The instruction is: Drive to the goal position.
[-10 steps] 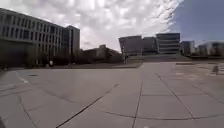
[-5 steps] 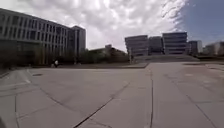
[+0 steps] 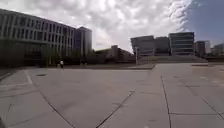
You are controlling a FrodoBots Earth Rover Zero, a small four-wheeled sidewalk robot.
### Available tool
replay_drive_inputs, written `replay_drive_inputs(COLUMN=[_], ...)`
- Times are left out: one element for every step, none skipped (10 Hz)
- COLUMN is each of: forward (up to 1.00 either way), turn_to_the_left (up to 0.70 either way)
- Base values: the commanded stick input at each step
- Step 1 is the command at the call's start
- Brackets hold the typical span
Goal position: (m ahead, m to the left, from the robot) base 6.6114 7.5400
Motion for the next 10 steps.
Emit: replay_drive_inputs(forward=[0.7,0.7,0.7,0.7,0.7,0.7,0.7,0.7,0.7,0.7], turn_to_the_left=[0.14,0.14,0.14,0.14,0.14,0.14,0.14,0.14,0.14,0.14])
